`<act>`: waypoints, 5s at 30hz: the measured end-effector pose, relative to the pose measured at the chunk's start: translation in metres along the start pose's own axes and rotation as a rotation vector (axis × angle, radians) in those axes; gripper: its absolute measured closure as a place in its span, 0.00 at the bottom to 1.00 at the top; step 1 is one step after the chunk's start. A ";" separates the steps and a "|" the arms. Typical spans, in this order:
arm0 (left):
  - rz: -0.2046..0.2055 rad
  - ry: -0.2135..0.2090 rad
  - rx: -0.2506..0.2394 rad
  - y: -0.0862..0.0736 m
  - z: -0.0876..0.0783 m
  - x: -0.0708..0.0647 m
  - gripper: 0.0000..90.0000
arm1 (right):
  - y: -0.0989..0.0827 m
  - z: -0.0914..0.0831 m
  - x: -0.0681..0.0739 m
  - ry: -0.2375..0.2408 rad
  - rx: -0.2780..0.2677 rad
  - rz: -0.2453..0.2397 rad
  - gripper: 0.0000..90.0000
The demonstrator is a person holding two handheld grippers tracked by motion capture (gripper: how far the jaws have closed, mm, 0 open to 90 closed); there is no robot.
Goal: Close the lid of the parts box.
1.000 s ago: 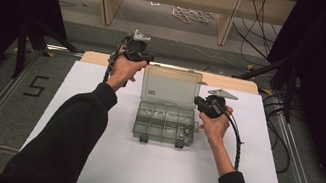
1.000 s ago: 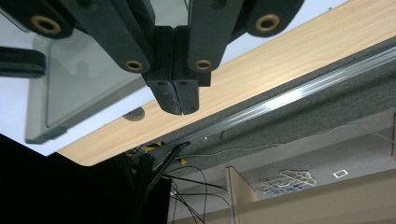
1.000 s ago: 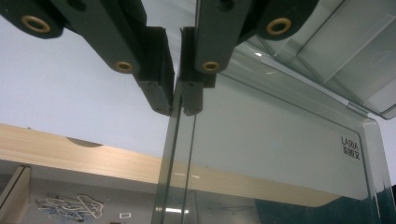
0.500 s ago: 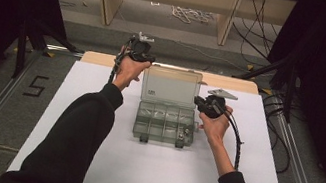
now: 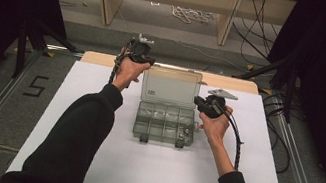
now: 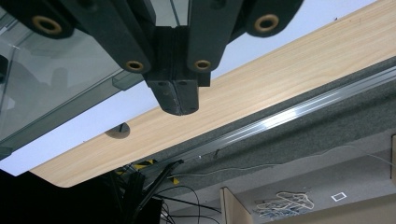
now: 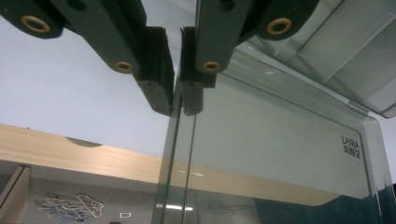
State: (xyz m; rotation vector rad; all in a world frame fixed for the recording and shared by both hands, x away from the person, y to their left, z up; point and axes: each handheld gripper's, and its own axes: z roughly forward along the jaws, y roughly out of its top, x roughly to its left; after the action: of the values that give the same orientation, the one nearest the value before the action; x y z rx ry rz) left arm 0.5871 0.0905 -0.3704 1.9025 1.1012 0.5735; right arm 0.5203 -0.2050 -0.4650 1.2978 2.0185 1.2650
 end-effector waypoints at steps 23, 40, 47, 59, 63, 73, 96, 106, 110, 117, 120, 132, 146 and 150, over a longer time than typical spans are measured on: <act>0.009 -0.003 0.004 0.001 -0.002 -0.004 1.00 | 0.000 0.000 0.002 -0.004 -0.010 -0.017 0.94; 0.018 0.007 0.013 0.001 -0.004 -0.005 1.00 | -0.003 0.000 0.003 -0.015 -0.030 -0.043 0.94; 0.041 0.005 0.034 0.002 -0.004 -0.004 0.98 | -0.003 -0.002 0.004 -0.026 -0.019 -0.047 0.94; 0.011 0.006 0.042 0.003 0.000 -0.003 0.98 | -0.004 -0.001 0.005 -0.026 -0.043 -0.058 0.94; 0.012 -0.014 0.056 0.005 -0.001 -0.005 1.00 | -0.004 -0.002 0.005 -0.029 -0.037 -0.056 0.94; -0.002 -0.021 0.058 0.005 -0.004 -0.006 1.00 | -0.005 -0.001 0.007 -0.033 -0.049 -0.050 0.94; 0.022 -0.048 0.056 0.002 -0.015 -0.014 1.00 | 0.000 -0.020 0.015 -0.058 -0.032 -0.032 0.60; 0.023 -0.064 0.021 -0.002 -0.028 -0.016 1.00 | 0.000 -0.052 0.023 -0.041 -0.020 -0.064 0.47; 0.045 -0.082 0.018 -0.005 -0.034 -0.018 1.00 | -0.001 -0.060 0.027 -0.013 -0.049 -0.061 0.42; 0.051 -0.106 -0.001 -0.011 -0.042 -0.024 1.00 | -0.003 -0.076 0.035 -0.006 -0.040 -0.102 0.37; 0.051 -0.120 -0.006 -0.014 -0.046 -0.027 1.00 | -0.004 -0.083 0.038 -0.003 -0.056 -0.108 0.37; 0.076 -0.156 -0.042 -0.035 -0.065 -0.041 1.00 | -0.009 -0.104 0.048 0.019 -0.070 -0.129 0.34; 0.083 -0.207 -0.069 -0.063 -0.078 -0.052 1.00 | -0.018 -0.122 0.059 0.048 -0.069 -0.139 0.33; 0.082 -0.223 -0.076 -0.074 -0.081 -0.055 1.00 | -0.020 -0.128 0.061 0.051 -0.068 -0.156 0.33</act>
State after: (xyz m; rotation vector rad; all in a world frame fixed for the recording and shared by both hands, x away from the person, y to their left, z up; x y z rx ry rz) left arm 0.4658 0.0975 -0.3877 1.9001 0.8508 0.4295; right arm 0.3878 -0.2140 -0.4124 1.0657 2.0493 1.2935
